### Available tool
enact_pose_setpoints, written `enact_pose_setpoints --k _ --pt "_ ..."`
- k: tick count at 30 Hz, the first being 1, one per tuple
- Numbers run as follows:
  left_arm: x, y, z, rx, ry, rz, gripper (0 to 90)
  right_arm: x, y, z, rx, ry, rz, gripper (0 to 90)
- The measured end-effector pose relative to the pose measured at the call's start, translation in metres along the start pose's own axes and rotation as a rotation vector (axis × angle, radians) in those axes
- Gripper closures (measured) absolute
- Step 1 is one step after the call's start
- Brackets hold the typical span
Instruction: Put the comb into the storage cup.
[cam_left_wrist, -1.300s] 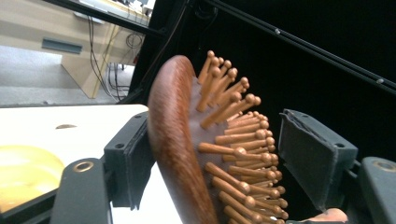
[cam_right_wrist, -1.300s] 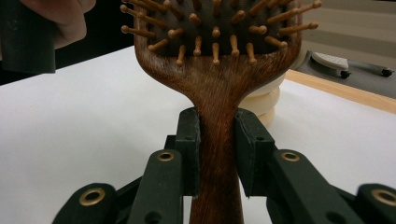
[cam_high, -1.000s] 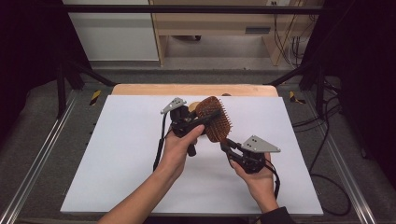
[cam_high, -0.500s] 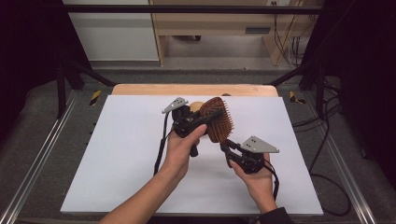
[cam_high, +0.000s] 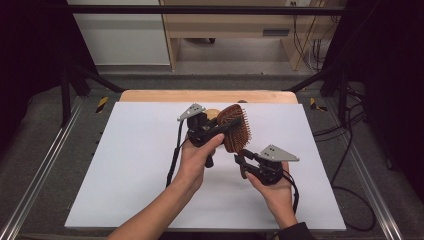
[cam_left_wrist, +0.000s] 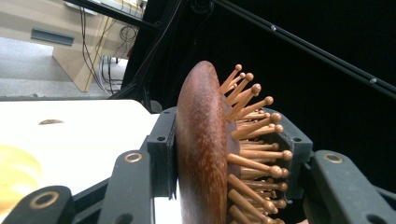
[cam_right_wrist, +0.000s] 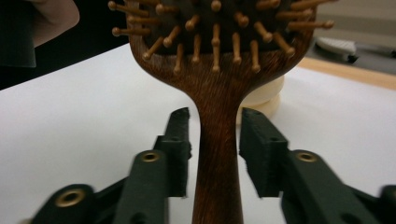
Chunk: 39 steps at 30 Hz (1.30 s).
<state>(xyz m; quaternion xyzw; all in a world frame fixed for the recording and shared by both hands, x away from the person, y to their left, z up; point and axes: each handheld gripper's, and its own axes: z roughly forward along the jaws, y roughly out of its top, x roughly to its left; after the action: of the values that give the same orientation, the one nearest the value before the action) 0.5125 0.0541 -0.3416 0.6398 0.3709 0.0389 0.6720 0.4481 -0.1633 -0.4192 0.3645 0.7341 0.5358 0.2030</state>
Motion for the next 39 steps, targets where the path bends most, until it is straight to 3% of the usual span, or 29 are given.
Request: enact_pose_setpoints --k 5,8,11,14,16,21,23,26,31,35,39 --pt "0.002 0.008 -0.003 -0.009 0.011 0.012 51.4 -0.001 -0.002 -0.003 0.027 -0.018 -0.010 42.2" --pt "0.003 0.017 -0.005 -0.025 0.023 0.023 51.3 -0.002 -0.002 -0.009 0.006 -0.023 -0.019 30.5" --pt "0.002 0.026 -0.008 -0.037 0.035 0.041 51.3 -0.003 -0.001 -0.012 -0.012 -0.080 -0.030 20.9" --pt "0.002 0.035 -0.009 -0.045 0.051 0.065 51.3 -0.007 -0.003 -0.011 0.000 -0.059 0.003 20.5" --pt "0.001 0.040 -0.008 -0.049 0.060 0.080 51.2 -0.007 -0.005 -0.012 0.015 -0.040 0.021 13.8" --pt "-0.001 0.052 -0.005 -0.061 0.077 0.102 51.2 -0.003 -0.007 -0.017 0.007 -0.134 -0.045 8.0" --pt "-0.002 0.057 -0.003 -0.066 0.083 0.109 51.2 -0.004 -0.010 -0.019 -0.002 -0.163 -0.043 6.7" --pt "-0.002 0.065 0.000 -0.071 0.097 0.126 51.1 -0.007 -0.015 -0.023 0.000 -0.184 -0.022 6.3" --pt "-0.003 0.078 0.004 -0.091 0.113 0.139 51.0 -0.013 -0.020 -0.031 -0.003 -0.216 -0.034 7.4" --pt "-0.004 0.089 0.007 -0.089 0.145 0.175 51.0 -0.020 -0.024 -0.033 -0.021 -0.231 -0.024 7.2" --pt "-0.004 0.100 0.008 -0.102 0.167 0.195 50.9 -0.023 -0.027 -0.032 -0.030 -0.257 -0.064 6.5"
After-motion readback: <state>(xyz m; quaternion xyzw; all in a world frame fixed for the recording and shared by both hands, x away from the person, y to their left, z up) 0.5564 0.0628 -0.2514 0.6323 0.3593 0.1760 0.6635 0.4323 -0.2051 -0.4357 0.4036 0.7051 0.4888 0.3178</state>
